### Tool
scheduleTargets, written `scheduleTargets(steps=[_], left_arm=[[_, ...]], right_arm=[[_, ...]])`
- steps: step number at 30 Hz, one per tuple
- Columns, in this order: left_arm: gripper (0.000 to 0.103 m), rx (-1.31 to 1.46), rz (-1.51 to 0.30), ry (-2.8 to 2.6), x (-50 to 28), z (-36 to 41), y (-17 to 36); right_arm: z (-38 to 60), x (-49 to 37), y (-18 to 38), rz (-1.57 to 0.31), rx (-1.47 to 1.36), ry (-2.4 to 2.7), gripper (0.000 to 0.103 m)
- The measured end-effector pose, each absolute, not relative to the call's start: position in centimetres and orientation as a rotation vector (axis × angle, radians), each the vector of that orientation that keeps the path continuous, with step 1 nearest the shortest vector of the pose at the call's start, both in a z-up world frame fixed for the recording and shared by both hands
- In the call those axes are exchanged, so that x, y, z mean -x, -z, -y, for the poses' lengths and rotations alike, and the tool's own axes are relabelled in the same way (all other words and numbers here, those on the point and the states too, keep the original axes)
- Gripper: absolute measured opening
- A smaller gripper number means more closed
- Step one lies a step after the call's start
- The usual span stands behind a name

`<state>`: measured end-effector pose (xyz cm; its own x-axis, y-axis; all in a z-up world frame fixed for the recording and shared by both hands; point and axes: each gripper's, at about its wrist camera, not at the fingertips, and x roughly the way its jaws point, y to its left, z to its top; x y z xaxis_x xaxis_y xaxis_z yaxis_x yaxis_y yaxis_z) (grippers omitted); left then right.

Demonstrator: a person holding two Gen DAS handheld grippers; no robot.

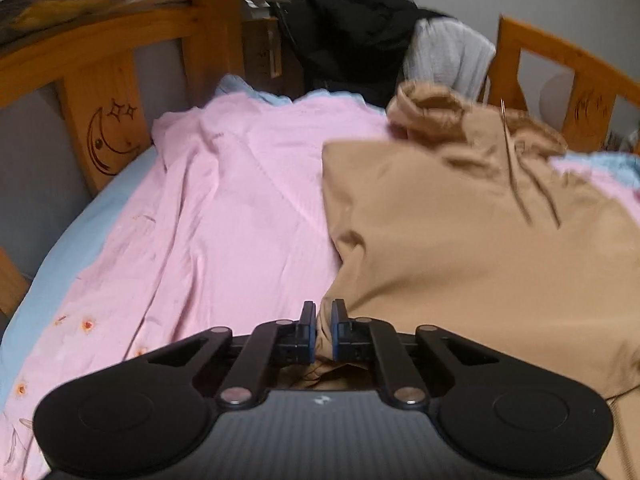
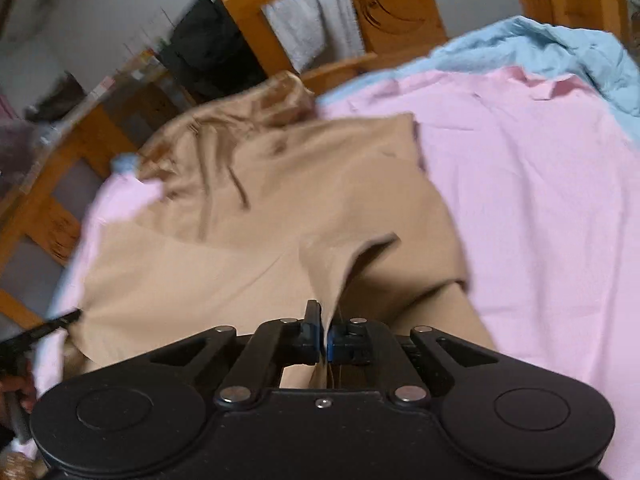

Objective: Fold large clothes

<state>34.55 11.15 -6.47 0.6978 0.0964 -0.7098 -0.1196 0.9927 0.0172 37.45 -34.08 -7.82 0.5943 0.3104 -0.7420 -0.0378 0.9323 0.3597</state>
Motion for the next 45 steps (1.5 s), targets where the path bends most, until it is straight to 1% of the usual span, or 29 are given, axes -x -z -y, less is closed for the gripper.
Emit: scheduleTargets(steps=[1,2,4,6,7,8,9,10,12,13,15,18,20,22,25,26,27,28,29,30,32,35,37,41,44,45], left_arm=[[0.007,0.031,-0.789,-0.115,-34.5,-11.1,6.5],[0.009,0.042,-0.781,-0.108,-34.3,-11.3,6.3],[0.019,0.074,-0.757,-0.098,-33.8,-11.8,5.5],[0.053,0.079,-0.735,-0.09,-33.3,-11.9,4.5],[0.056,0.074,-0.706,-0.08,-33.0,-11.8,4.0],[0.059,0.058,-0.675,-0.066,-32.8,-11.5,3.5],[0.062,0.04,-0.658,-0.042,-32.8,-10.9,3.2],[0.064,0.025,-0.649,-0.013,-32.8,-10.3,3.0],[0.066,-0.011,-0.644,0.037,-33.3,-8.7,2.9],[0.066,-0.041,-0.653,0.051,-33.8,-7.8,3.2],[0.066,-0.102,-0.707,0.054,-34.9,-6.3,4.3],[0.063,-0.191,-0.81,0.043,-36.4,-5.0,6.9],[0.063,-0.233,-0.791,0.058,-35.9,-4.7,7.8],[0.063,-0.26,-0.783,0.07,-35.7,-4.5,7.9],[0.069,-0.179,-0.803,0.094,-35.8,-5.2,6.5],[0.074,-0.137,-0.794,0.104,-35.8,-5.8,5.9],[0.082,-0.097,-0.774,0.114,-35.7,-6.1,5.3],[0.085,-0.069,-0.754,0.121,-35.6,-6.4,4.8],[0.09,-0.051,-0.731,0.13,-35.6,-6.4,4.2],[0.092,-0.046,-0.714,0.137,-35.6,-6.3,3.9],[0.093,-0.049,-0.699,0.152,-36.1,-5.6,3.4],[0.098,-0.034,-0.695,0.16,-36.8,-4.8,3.2],[0.099,-0.011,-0.693,0.16,-36.9,-4.7,3.2],[0.1,0.056,-0.698,0.163,-36.7,-5.6,3.2],[0.1,0.069,-0.697,0.154,-36.4,-6.5,3.1],[0.1,0.069,-0.692,0.15,-36.3,-6.7,3.0]], right_arm=[[33.9,-37.5,8.9,-0.942,-0.287,-0.181,0.002],[34.0,-37.4,9.5,-0.946,-0.282,-0.164,0.01],[34.9,-36.7,9.8,-0.926,-0.32,-0.141,0.02],[34.8,-35.2,8.6,-0.871,-0.293,-0.128,0.027],[34.4,-34.3,7.9,-0.839,-0.257,-0.132,0.03],[33.6,-33.2,7.2,-0.805,-0.208,-0.147,0.037],[32.7,-32.3,6.6,-0.772,-0.156,-0.169,0.04],[31.4,-31.3,6.2,-0.738,-0.094,-0.211,0.041],[28.9,-30.6,6.1,-0.709,0.008,-0.296,0.044],[27.1,-30.5,6.4,-0.701,0.077,-0.343,0.044],[24.6,-30.9,7.4,-0.701,0.144,-0.397,0.043],[22.5,-32.0,9.4,-0.757,0.175,-0.44,0.041],[22.0,-31.9,10.8,-0.769,0.243,-0.432,0.041],[22.5,-31.6,11.3,-0.748,0.244,-0.446,0.042],[23.8,-32.1,9.3,-0.743,0.164,-0.471,0.042],[24.1,-32.8,8.3,-0.726,0.141,-0.474,0.043],[24.4,-33.6,7.2,-0.71,0.133,-0.47,0.048],[24.4,-34.8,6.2,-0.697,0.129,-0.464,0.053],[24.6,-36.6,5.1,-0.682,0.127,-0.451,0.061],[24.6,-38.5,4.2,-0.666,0.121,-0.433,0.065],[24.3,-43.7,2.8,-0.651,0.101,-0.388,0.068],[24.2,-52.8,1.7,-0.68,-0.04,-0.267,0.068],[24.2,-58.3,1.5,-0.688,-0.121,-0.16,0.068],[23.7,-65.6,2.6,-0.739,-0.186,0.0,0.067],[23.3,-68.4,4.0,-0.765,-0.167,0.059,0.064],[23.1,-68.9,4.5,-0.773,-0.151,0.068,0.057]])
